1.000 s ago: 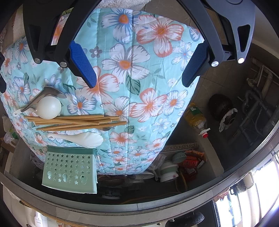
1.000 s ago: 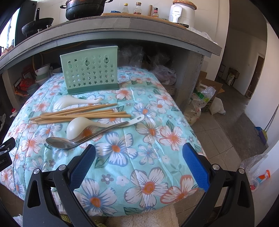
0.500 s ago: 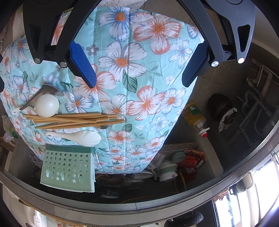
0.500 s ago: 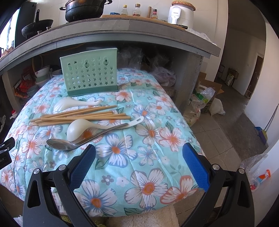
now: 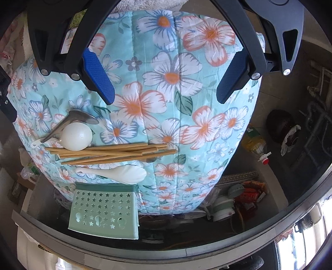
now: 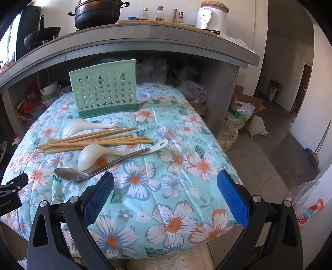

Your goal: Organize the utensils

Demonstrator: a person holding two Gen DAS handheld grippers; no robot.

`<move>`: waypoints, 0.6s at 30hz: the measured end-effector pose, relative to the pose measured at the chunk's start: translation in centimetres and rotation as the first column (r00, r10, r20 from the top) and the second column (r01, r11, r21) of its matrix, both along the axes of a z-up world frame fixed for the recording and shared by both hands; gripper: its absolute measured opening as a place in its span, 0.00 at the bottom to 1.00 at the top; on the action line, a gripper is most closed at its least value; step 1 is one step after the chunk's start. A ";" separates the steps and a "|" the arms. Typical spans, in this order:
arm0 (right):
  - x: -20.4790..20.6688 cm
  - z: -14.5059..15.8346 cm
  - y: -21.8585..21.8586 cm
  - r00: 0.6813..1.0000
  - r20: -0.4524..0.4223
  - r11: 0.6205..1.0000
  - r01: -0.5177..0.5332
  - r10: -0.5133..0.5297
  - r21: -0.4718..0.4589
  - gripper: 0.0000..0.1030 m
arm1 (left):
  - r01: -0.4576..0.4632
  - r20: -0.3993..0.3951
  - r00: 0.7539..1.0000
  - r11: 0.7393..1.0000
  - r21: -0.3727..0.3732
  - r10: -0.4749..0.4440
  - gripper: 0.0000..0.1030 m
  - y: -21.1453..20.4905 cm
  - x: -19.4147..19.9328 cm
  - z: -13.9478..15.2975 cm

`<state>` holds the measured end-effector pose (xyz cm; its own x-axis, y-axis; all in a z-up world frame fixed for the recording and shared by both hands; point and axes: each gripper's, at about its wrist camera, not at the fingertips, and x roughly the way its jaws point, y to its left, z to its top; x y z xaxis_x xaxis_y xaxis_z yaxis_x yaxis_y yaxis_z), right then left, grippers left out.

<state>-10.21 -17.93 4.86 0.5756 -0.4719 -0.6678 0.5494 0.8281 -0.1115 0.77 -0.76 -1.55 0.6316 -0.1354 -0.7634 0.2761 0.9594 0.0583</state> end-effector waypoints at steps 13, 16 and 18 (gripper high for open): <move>-0.3 -0.1 -0.9 1.000 0.011 1.000 0.021 -0.022 0.017 0.94 | 0.155 -0.038 0.985 0.965 -0.209 -0.167 0.92 -1.2 -0.4 -0.1; -0.3 -0.1 -1.0 1.000 0.014 0.999 0.025 -0.025 0.024 0.94 | 0.179 -0.039 0.980 0.951 -0.251 -0.194 0.92 -1.3 -0.5 0.2; -0.3 -0.1 -1.1 0.999 0.018 0.999 0.026 -0.026 0.026 0.94 | 0.193 -0.039 0.976 0.939 -0.286 -0.212 0.92 -1.3 -0.6 0.3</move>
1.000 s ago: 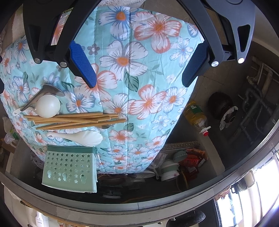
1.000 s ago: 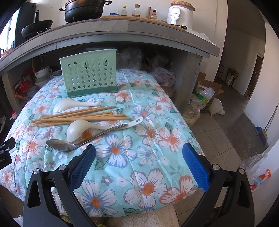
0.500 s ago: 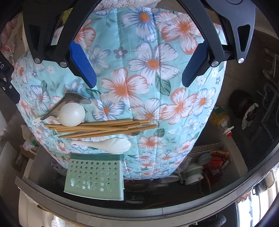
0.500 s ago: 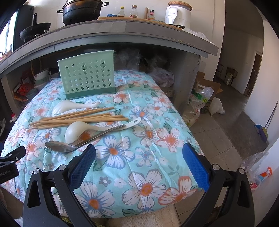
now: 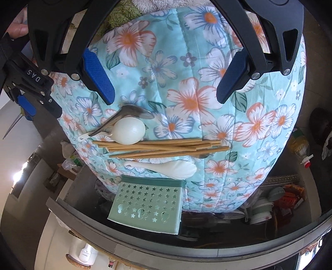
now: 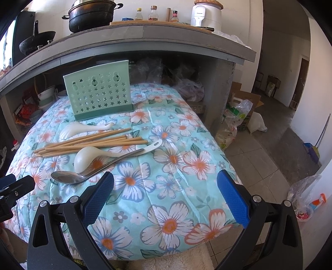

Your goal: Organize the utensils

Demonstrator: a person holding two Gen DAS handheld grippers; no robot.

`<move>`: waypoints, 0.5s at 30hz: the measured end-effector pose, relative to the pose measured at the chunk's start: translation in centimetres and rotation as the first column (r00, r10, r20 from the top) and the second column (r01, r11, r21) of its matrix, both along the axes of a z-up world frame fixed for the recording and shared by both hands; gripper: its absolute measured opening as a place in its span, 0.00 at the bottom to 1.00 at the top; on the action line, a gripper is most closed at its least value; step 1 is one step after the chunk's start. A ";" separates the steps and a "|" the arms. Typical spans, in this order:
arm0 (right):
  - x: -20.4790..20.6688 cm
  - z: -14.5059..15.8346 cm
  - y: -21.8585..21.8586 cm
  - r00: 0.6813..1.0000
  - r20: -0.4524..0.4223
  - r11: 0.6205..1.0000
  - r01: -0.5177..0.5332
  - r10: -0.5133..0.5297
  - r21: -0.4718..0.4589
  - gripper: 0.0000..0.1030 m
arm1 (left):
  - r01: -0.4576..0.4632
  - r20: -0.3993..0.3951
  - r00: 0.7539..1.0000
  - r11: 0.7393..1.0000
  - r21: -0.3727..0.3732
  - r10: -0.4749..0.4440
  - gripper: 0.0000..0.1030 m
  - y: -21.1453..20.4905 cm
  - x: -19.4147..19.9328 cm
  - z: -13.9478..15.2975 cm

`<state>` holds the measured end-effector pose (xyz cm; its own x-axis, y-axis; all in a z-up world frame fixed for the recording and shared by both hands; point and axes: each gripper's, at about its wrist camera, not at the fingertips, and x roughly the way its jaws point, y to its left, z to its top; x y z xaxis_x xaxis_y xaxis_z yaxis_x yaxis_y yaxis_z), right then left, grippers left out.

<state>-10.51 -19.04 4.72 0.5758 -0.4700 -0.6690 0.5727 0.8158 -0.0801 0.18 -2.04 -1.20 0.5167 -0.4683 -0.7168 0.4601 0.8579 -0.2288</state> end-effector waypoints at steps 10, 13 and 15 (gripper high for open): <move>-0.4 0.0 -0.5 1.000 0.020 1.000 0.015 -0.016 0.002 0.94 | 0.007 -0.061 0.998 0.992 -0.127 -0.014 0.92 0.6 0.7 -0.1; -0.6 0.1 -0.7 0.999 0.035 1.000 0.023 -0.023 -0.006 0.94 | -0.002 -0.081 0.997 0.990 -0.140 -0.009 0.92 0.7 1.1 -0.4; -0.7 0.0 -0.9 0.999 0.042 1.000 0.029 -0.029 -0.006 0.94 | 0.010 -0.102 0.995 0.994 -0.106 -0.021 0.92 0.2 1.5 -0.8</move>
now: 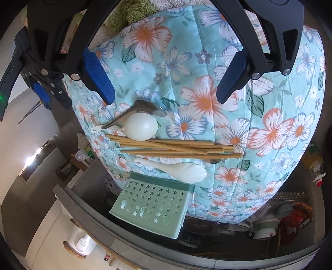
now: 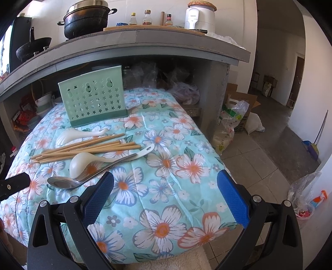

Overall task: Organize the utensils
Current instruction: 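Move the left gripper to the metal spoon and close on it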

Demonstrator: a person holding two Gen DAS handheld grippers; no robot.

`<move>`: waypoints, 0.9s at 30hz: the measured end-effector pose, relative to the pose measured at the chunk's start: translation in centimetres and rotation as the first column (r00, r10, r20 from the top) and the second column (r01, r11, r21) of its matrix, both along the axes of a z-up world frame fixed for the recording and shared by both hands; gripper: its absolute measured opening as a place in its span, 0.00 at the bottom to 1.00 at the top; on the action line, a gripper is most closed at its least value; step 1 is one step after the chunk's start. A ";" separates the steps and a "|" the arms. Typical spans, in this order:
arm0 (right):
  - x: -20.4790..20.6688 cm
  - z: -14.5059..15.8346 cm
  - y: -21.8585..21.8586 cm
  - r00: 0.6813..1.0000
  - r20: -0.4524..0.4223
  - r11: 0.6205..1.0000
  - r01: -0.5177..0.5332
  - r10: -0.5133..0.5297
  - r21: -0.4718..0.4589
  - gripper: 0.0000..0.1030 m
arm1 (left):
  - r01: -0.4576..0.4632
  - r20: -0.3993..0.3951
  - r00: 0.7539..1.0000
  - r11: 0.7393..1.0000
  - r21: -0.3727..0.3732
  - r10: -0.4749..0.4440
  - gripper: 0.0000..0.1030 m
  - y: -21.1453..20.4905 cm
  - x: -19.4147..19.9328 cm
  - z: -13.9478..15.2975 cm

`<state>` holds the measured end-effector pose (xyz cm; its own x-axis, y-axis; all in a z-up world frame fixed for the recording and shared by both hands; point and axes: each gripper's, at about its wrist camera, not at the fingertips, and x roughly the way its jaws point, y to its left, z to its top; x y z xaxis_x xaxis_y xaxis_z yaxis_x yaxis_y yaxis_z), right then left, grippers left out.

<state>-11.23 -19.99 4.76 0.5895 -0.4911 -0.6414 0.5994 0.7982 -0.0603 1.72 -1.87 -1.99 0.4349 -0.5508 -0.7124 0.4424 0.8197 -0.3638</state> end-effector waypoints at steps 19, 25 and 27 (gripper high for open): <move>-0.1 -1.5 -1.1 1.000 0.007 0.995 -0.011 0.011 0.099 0.94 | 0.117 -0.047 0.992 0.989 0.088 -0.113 0.92 -3.2 1.9 -4.1; 0.3 -2.9 -1.0 0.998 -0.004 0.987 -0.054 0.055 0.152 0.94 | 0.176 -0.046 0.984 0.975 0.134 -0.172 0.92 -3.5 1.8 -4.2; 0.4 -3.4 -1.1 0.998 -0.004 0.983 -0.065 0.067 0.173 0.94 | 0.178 -0.046 0.984 0.976 0.122 -0.174 0.92 -3.3 1.9 -4.1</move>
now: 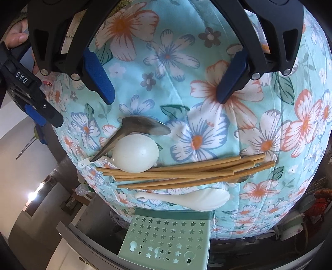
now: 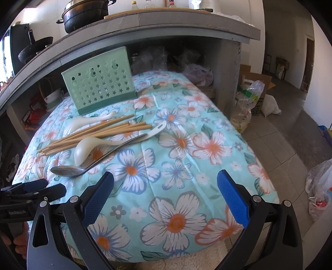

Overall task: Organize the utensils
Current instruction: 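Move the left gripper to the metal spoon and close on it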

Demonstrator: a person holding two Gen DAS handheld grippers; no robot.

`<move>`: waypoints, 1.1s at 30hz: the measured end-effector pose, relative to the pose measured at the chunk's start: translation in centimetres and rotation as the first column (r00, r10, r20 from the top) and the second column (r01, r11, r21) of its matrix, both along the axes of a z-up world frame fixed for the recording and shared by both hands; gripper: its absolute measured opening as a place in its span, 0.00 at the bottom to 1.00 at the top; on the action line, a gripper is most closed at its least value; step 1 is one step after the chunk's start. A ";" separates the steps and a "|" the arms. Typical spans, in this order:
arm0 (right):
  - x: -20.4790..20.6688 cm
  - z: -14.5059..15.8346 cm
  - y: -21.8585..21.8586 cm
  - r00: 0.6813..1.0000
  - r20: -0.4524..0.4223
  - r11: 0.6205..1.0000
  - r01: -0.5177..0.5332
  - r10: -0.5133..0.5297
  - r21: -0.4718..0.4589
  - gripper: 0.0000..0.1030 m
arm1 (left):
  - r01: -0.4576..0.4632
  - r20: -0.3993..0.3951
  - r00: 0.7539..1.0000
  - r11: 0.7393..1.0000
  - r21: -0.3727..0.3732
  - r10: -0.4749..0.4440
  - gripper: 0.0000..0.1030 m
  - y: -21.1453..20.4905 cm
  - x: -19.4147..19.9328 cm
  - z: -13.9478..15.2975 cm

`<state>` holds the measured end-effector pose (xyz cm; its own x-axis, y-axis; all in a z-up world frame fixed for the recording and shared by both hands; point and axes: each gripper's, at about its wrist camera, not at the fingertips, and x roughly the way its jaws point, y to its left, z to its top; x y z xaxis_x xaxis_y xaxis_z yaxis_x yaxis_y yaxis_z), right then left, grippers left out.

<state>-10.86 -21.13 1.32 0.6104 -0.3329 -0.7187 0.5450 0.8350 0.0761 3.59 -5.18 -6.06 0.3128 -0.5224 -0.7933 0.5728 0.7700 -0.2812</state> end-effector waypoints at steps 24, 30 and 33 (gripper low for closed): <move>1.1 -3.3 -1.8 0.998 -0.044 0.990 -0.031 0.038 0.135 0.94 | -0.092 -0.237 0.970 0.982 -0.166 0.051 0.15 -1.4 2.6 -0.7; 0.6 -2.5 -2.5 1.000 -0.022 0.992 -0.013 0.016 0.126 0.94 | -0.071 -0.212 0.976 0.988 -0.136 0.041 0.06 -0.1 2.6 0.4; 0.0 -1.3 -2.9 1.000 0.016 0.995 -0.016 0.014 0.097 0.94 | -0.081 -0.207 0.977 0.990 -0.118 0.055 0.05 1.7 3.0 1.0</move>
